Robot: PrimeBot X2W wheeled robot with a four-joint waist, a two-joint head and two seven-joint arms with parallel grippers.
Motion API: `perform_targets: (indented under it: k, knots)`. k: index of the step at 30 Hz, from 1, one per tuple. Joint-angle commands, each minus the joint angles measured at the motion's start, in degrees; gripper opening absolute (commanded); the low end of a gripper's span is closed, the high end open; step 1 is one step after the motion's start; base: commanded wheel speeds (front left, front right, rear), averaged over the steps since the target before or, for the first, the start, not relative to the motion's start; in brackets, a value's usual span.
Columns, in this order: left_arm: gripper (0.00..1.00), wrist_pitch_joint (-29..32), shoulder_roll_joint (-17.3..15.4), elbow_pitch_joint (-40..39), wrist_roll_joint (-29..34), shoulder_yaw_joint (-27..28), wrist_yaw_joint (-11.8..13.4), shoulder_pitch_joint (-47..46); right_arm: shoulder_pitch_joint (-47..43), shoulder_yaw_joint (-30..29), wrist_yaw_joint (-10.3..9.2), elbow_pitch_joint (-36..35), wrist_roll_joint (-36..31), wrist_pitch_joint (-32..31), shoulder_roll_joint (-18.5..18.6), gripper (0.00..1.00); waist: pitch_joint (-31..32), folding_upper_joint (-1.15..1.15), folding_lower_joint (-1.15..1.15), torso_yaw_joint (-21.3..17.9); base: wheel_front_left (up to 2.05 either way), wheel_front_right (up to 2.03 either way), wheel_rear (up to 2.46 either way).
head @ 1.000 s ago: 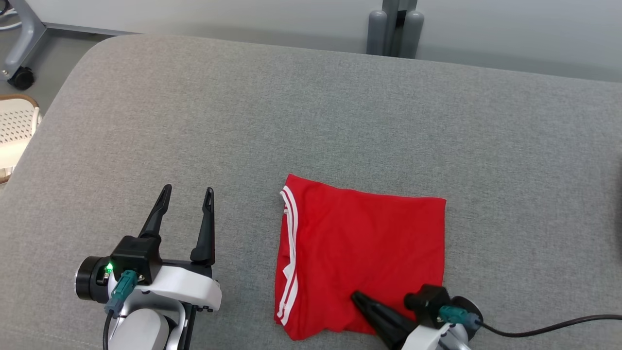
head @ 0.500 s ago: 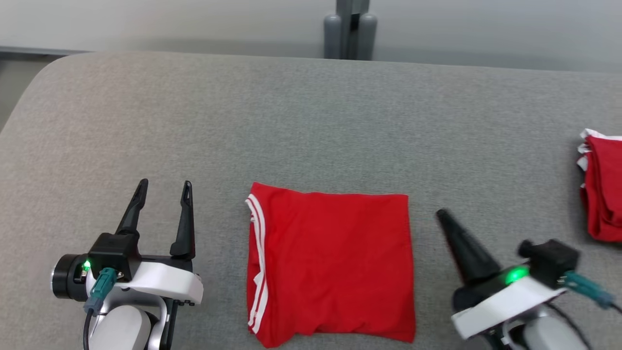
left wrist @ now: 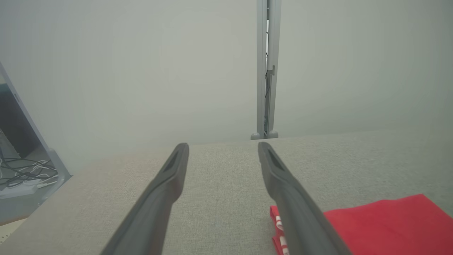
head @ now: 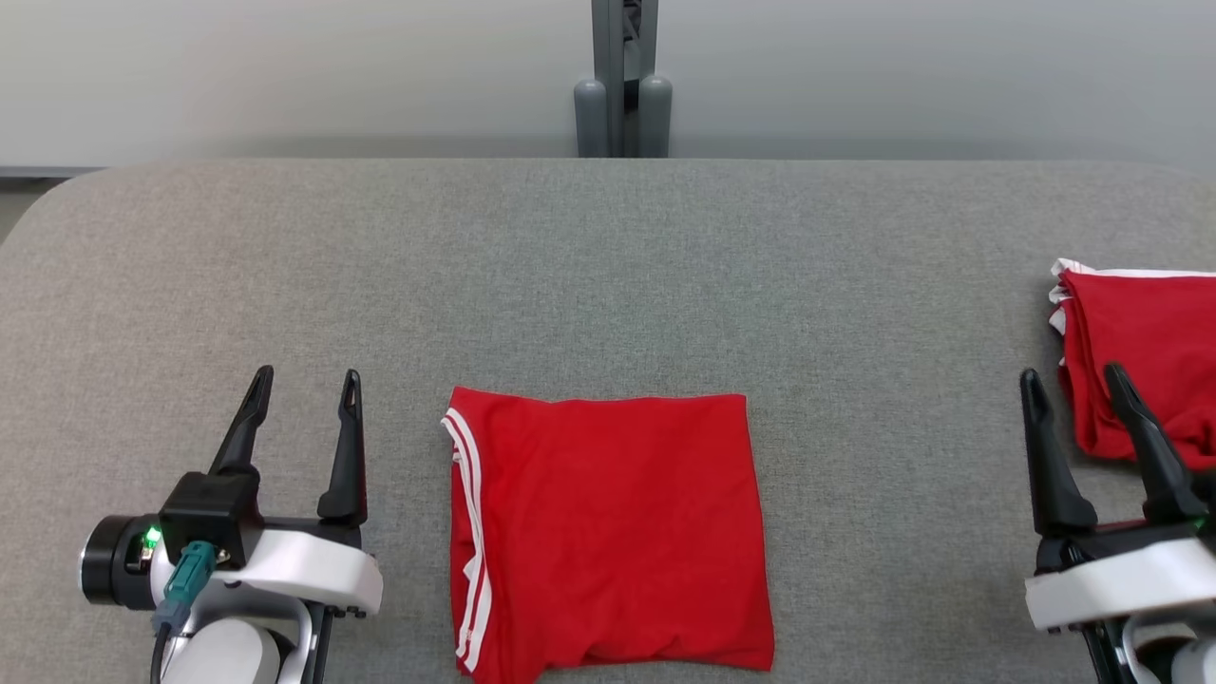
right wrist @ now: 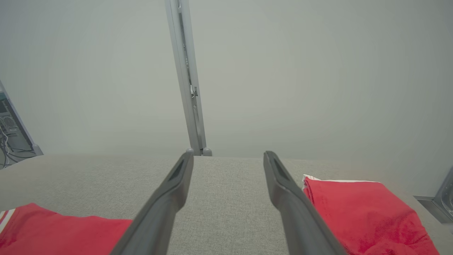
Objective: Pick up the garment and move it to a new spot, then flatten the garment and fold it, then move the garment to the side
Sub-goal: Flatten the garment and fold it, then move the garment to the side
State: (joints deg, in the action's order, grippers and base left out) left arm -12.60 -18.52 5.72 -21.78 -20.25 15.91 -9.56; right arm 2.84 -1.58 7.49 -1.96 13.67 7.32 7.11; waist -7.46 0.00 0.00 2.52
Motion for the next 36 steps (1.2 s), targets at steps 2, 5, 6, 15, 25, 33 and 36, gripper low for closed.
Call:
perform_targets:
  k: [2, 5, 6, 15, 25, 33, 36]
  knots:
    - [1.0, 0.2, -0.1, -0.5, -0.5, 0.3, 0.3, 1.0, -1.6, -1.2, 0.02, -1.2, -1.5, -1.0, -0.5, 1.0, 0.5, 0.0, 0.0, -0.2, 0.0, 0.0, 0.0]
    - [1.0, 0.5, -0.5, -0.9, -0.7, 0.4, 0.9, 2.1, -3.9, -3.0, 0.02, -3.0, -3.0, -2.6, -1.2, 1.0, 1.1, 0.0, 0.0, -0.4, 0.0, 0.0, 0.0]
    - [1.0, 0.6, -0.7, -1.0, -0.7, 0.4, 0.9, 2.4, -4.8, -3.5, 0.02, -3.5, -3.3, -3.1, -1.4, 1.0, 1.3, 0.0, 0.0, -0.3, 0.0, 0.0, 0.0]
    - [1.0, 1.4, -1.4, -1.8, -1.0, -0.1, 1.0, 3.6, -8.3, -5.3, 0.02, -6.4, -4.0, -5.7, -2.7, 1.0, 1.7, 0.0, 0.0, -0.4, 0.0, 0.0, 0.0]
    - [1.0, 1.6, -1.5, -1.9, -0.8, -0.7, 1.2, 2.6, -8.5, -5.8, 0.02, -7.3, -4.6, -6.6, -3.2, 1.0, 1.5, 0.0, 0.0, 0.5, 0.0, 0.0, 0.0]
    - [1.0, 1.0, -1.1, -1.6, -1.2, -0.9, 1.3, 2.3, -7.5, -4.0, 0.02, -7.6, -5.4, -7.9, -2.5, 1.0, 1.3, 0.0, 0.0, 1.8, 0.0, 0.0, 0.0]
    - [1.0, 0.9, -1.1, -1.6, -1.4, -0.9, 1.4, 2.3, -7.0, -1.7, 0.02, -7.0, -5.3, -8.7, -2.0, 1.0, 1.0, 0.0, 0.0, 2.0, 0.0, 0.0, 0.0]
